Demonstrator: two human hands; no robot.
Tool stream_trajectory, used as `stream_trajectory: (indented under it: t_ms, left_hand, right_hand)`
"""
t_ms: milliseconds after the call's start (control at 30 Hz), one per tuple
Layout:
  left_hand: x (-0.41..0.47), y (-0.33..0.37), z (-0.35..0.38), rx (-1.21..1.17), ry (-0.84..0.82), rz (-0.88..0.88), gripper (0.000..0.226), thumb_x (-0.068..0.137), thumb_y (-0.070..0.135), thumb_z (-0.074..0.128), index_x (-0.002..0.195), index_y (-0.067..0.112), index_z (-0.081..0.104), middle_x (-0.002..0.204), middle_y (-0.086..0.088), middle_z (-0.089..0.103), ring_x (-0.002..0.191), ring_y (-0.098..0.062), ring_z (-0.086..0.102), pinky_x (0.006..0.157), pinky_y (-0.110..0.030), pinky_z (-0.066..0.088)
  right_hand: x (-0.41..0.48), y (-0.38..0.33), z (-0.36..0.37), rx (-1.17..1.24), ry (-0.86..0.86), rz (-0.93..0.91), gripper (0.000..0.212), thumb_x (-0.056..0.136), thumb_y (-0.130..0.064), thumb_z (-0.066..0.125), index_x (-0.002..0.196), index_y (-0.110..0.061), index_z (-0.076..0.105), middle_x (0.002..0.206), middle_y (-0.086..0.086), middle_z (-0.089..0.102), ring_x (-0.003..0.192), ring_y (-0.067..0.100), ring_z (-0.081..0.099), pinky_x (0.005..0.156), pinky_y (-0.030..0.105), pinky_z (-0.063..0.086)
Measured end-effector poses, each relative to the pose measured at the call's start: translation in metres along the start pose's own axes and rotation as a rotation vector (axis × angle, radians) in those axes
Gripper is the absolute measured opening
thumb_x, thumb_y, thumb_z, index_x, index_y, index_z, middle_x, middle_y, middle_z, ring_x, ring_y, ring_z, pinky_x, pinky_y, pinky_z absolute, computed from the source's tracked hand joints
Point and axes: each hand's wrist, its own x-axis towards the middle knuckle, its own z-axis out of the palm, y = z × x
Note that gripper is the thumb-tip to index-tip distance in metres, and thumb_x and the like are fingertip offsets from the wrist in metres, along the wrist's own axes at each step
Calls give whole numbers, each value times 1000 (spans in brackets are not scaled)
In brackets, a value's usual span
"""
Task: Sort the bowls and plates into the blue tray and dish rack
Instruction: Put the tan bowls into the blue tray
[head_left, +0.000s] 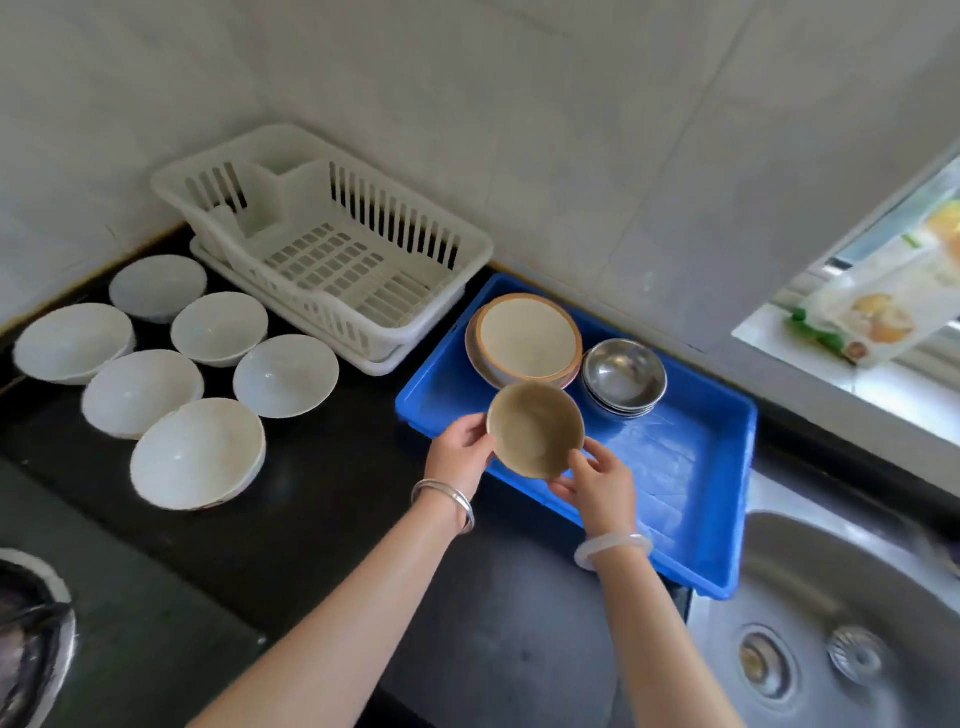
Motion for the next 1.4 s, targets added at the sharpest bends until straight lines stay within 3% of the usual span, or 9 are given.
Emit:
stream_trajectory:
  t_ms: [100, 233, 367, 467, 600, 933, 1033, 1300, 1400]
  left_hand:
    - [5, -4, 47, 0, -116, -70, 20, 85, 3, 60, 105, 2, 61, 100, -9, 66, 93, -21, 61, 90, -37, 50]
    - [6, -9, 101, 26, -249, -185, 33, 88, -1, 55, 120, 1, 55, 104, -10, 59, 92, -25, 55, 76, -30, 50]
    - [10, -23, 147, 77, -312, -276, 39, 88, -7, 51, 126, -3, 48, 98, -9, 57, 83, -25, 54, 62, -21, 46]
    - [17, -40, 173, 82, -295, -322, 40, 87, -10, 51, 126, -7, 47, 110, -14, 55, 95, -24, 52, 57, -14, 48]
    - [31, -59, 196, 120, -291, -321, 40, 86, -13, 50, 125, -9, 48, 121, -22, 57, 99, -24, 51, 78, -28, 50]
    - [67, -76, 230, 76, -267, -321, 36, 87, -12, 48, 122, -7, 52, 105, -11, 57, 99, -22, 52, 74, -19, 45]
    - [75, -79, 237, 84, -249, -301, 32, 88, -10, 47, 118, -4, 56, 88, -5, 61, 85, -17, 56, 70, -18, 45]
    - [82, -88, 254, -39, -201, -337, 30, 90, -8, 42, 113, 3, 57, 89, -4, 60, 98, -19, 51, 78, -23, 49]
    - [83, -90, 260, -93, -173, -339, 28, 90, -7, 42, 109, 7, 57, 85, -3, 60, 97, -20, 52, 66, -13, 52]
  right_hand:
    - [15, 3, -39, 77, 111, 57, 26, 87, -5, 49, 108, -11, 63, 82, 7, 67, 58, 23, 70, 69, 33, 58]
    - [34, 14, -82, 218, 239, 154, 26, 85, -1, 53, 109, -5, 63, 92, 18, 64, 53, 21, 69, 52, 22, 54]
    - [55, 29, -106, 324, 338, 212, 23, 88, -1, 53, 110, -1, 60, 84, 18, 60, 59, 28, 63, 65, 33, 54]
    - [69, 35, -119, 321, 439, 238, 24, 86, -1, 51, 108, -5, 61, 89, 17, 62, 67, 34, 65, 69, 35, 56]
    - [88, 37, -126, 332, 532, 260, 28, 87, 1, 48, 112, -3, 60, 99, 18, 62, 66, 30, 64, 61, 31, 55]
    - [134, 37, -126, 281, 521, 302, 29, 88, -1, 45, 111, -5, 61, 94, 16, 67, 51, 13, 61, 47, 15, 47]
    - [146, 35, -128, 263, 516, 279, 30, 88, 0, 46, 113, -4, 62, 102, 18, 69, 51, 8, 59, 38, 8, 42]
    - [162, 29, -131, 336, 445, 215, 32, 93, -4, 47, 122, -8, 58, 113, 13, 66, 72, 13, 65, 59, 15, 51]
    - [166, 28, -132, 384, 428, 204, 32, 94, -7, 46, 122, -8, 59, 114, 15, 66, 86, 22, 67, 72, 25, 55]
